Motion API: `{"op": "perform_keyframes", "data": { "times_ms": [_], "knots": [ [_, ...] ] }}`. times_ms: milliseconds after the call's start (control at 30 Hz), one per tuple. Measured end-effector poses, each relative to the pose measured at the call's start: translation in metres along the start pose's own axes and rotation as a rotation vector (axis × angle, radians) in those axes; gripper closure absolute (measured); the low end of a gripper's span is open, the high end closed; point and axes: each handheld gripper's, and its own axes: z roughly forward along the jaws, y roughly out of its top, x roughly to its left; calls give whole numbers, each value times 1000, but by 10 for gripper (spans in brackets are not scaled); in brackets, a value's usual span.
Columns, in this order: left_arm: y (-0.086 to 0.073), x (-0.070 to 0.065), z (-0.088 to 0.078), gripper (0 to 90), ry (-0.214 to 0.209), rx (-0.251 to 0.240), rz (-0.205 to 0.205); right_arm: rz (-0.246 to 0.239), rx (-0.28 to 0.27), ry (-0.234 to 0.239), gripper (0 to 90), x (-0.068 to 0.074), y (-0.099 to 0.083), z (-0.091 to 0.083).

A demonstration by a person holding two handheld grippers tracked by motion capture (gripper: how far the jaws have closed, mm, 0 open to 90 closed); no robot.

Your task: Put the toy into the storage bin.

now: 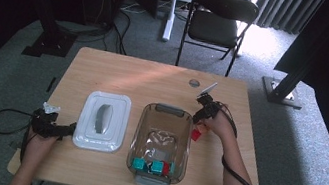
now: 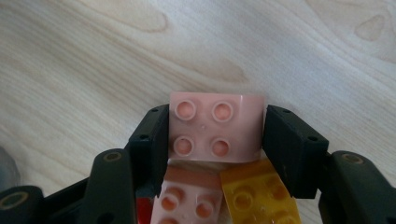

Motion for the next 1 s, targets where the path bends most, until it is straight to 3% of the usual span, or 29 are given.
{"op": "perform_keyframes", "data": {
  "times_ms": [367,500,733,867,933,1000],
  "knots": [
    [0,0,0,8,0,0,1,38,6,8,424,-15,-18,-6],
    [0,0,0,8,-1,0,2,19,17,-2,429,-16,-23,-9],
    [0,0,-1,8,-1,1,3,89,18,9,430,-36,-41,-15],
    [0,0,-1,8,-1,1,3,139,18,-6,423,-43,-45,-15],
    [0,0,0,8,-1,1,3,161,9,10,414,-43,-44,-12],
    [0,0,-1,8,-1,1,3,135,14,9,413,-39,-42,-9]
  ]
}}
